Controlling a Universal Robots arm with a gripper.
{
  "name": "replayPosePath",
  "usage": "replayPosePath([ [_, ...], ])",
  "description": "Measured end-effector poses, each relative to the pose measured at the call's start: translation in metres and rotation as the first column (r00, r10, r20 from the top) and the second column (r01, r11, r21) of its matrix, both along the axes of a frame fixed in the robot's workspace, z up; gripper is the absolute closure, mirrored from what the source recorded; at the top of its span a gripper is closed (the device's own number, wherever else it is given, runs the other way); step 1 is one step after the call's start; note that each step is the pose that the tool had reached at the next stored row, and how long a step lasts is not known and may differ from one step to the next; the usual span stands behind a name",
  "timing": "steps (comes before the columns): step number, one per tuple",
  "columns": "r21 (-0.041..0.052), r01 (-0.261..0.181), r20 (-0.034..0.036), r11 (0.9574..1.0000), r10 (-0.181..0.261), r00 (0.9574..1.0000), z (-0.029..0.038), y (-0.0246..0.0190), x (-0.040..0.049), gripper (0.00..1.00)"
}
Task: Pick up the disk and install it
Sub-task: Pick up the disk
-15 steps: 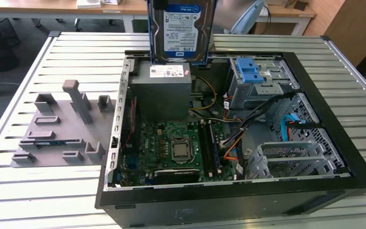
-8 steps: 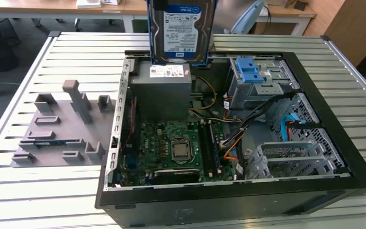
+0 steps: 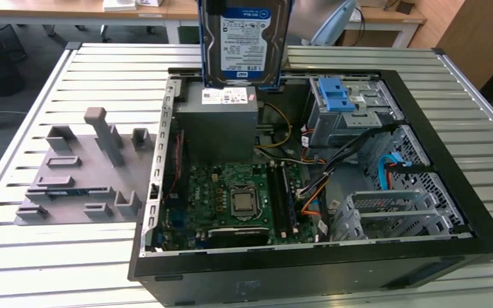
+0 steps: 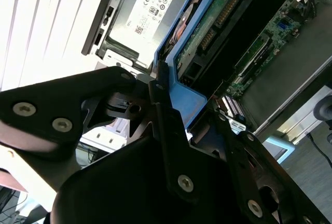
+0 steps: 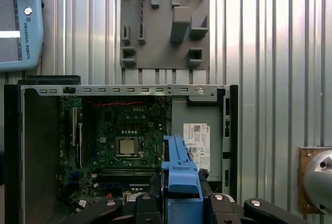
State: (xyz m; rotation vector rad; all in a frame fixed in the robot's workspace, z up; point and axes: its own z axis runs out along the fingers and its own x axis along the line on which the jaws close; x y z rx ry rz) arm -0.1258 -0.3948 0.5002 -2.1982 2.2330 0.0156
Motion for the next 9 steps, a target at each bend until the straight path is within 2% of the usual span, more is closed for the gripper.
replayPosePath([
  [9,-0.0003,0.0,0.0,1.0,0.0,1.0,-0.0001,-0.002,0.0,0.64],
])
